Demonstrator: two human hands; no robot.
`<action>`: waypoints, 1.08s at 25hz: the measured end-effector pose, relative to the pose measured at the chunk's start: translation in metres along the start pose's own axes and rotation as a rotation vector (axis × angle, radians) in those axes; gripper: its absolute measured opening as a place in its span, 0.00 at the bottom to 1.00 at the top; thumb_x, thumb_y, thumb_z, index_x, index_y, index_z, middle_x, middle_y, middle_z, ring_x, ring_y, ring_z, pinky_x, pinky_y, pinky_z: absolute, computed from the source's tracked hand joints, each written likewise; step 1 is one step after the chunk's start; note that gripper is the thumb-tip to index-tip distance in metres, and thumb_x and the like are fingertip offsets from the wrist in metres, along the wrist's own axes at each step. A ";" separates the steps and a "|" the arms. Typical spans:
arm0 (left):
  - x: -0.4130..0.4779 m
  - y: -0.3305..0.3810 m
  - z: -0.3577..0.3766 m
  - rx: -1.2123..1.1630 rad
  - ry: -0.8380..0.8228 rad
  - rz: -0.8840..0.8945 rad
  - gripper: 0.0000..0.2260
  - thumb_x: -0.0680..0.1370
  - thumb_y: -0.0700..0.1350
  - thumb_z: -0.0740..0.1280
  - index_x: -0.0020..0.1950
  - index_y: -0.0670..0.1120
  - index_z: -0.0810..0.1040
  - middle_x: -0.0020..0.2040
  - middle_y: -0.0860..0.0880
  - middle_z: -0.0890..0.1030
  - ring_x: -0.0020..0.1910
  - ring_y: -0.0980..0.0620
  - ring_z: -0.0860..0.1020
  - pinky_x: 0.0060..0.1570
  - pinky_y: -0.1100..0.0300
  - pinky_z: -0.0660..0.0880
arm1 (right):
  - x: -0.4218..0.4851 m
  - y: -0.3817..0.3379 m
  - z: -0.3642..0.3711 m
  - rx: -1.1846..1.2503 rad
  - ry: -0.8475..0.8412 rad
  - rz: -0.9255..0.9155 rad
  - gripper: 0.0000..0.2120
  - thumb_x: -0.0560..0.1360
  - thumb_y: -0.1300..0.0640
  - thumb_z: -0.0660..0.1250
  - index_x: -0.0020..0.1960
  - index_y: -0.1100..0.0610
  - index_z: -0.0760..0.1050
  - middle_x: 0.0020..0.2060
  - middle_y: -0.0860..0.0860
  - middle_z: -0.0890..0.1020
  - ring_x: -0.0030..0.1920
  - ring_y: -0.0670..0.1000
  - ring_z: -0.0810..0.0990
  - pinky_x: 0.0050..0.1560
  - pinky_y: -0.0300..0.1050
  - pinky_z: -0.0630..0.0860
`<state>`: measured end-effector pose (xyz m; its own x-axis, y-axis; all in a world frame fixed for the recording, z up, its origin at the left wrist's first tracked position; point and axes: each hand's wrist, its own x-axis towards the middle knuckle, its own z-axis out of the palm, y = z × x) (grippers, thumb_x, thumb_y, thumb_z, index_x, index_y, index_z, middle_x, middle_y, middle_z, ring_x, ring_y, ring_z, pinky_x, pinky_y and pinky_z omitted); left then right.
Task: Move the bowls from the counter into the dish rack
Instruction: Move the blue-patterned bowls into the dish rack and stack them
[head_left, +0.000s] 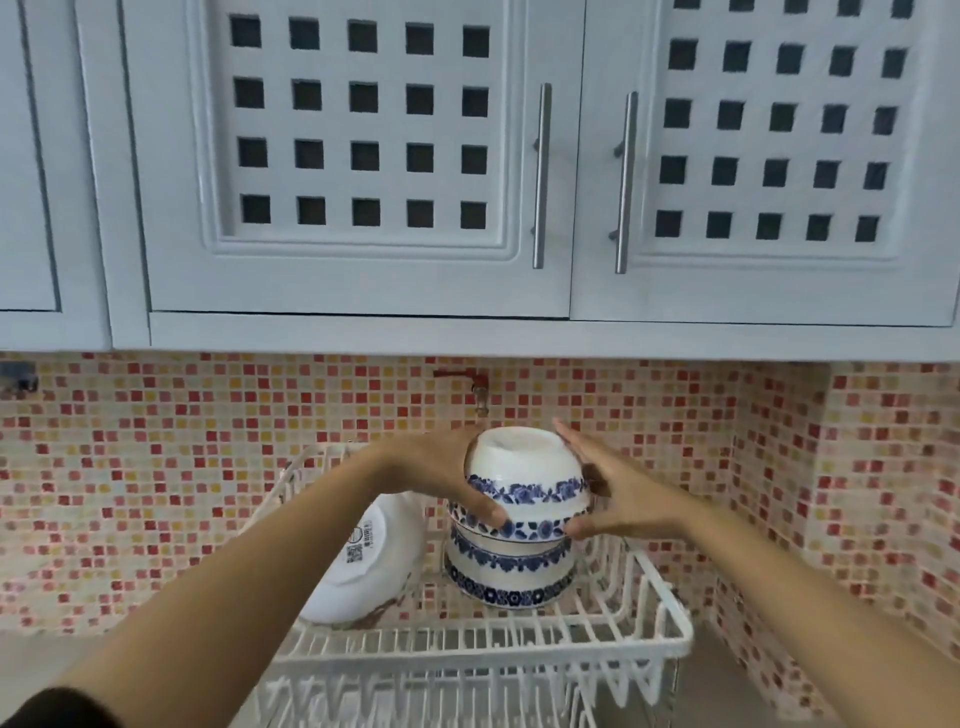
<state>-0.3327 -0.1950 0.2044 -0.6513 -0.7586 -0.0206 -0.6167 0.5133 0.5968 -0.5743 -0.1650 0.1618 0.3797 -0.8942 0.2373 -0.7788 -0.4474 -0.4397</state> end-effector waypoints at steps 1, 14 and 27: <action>0.006 -0.001 0.002 0.057 -0.011 -0.037 0.42 0.66 0.46 0.78 0.74 0.52 0.57 0.63 0.54 0.73 0.66 0.49 0.72 0.66 0.56 0.70 | 0.004 0.003 0.002 -0.010 -0.049 0.008 0.53 0.59 0.36 0.74 0.68 0.30 0.37 0.74 0.38 0.47 0.76 0.46 0.50 0.76 0.54 0.54; 0.042 -0.020 0.026 0.556 -0.170 -0.332 0.56 0.66 0.63 0.73 0.77 0.54 0.34 0.79 0.48 0.55 0.76 0.43 0.59 0.74 0.47 0.58 | 0.032 0.016 0.014 -0.232 -0.222 0.036 0.53 0.60 0.44 0.79 0.75 0.45 0.51 0.72 0.46 0.66 0.69 0.49 0.67 0.68 0.46 0.66; -0.014 -0.034 -0.038 0.682 0.162 -0.096 0.34 0.80 0.60 0.54 0.79 0.44 0.48 0.79 0.45 0.55 0.77 0.45 0.57 0.75 0.52 0.55 | 0.066 -0.078 0.002 -0.409 -0.097 0.031 0.36 0.76 0.35 0.44 0.77 0.52 0.41 0.77 0.49 0.45 0.77 0.49 0.48 0.72 0.42 0.44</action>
<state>-0.2860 -0.2175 0.2150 -0.5386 -0.8362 0.1036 -0.8422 0.5378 -0.0381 -0.4873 -0.1894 0.2099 0.3829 -0.9134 0.1381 -0.9173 -0.3937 -0.0606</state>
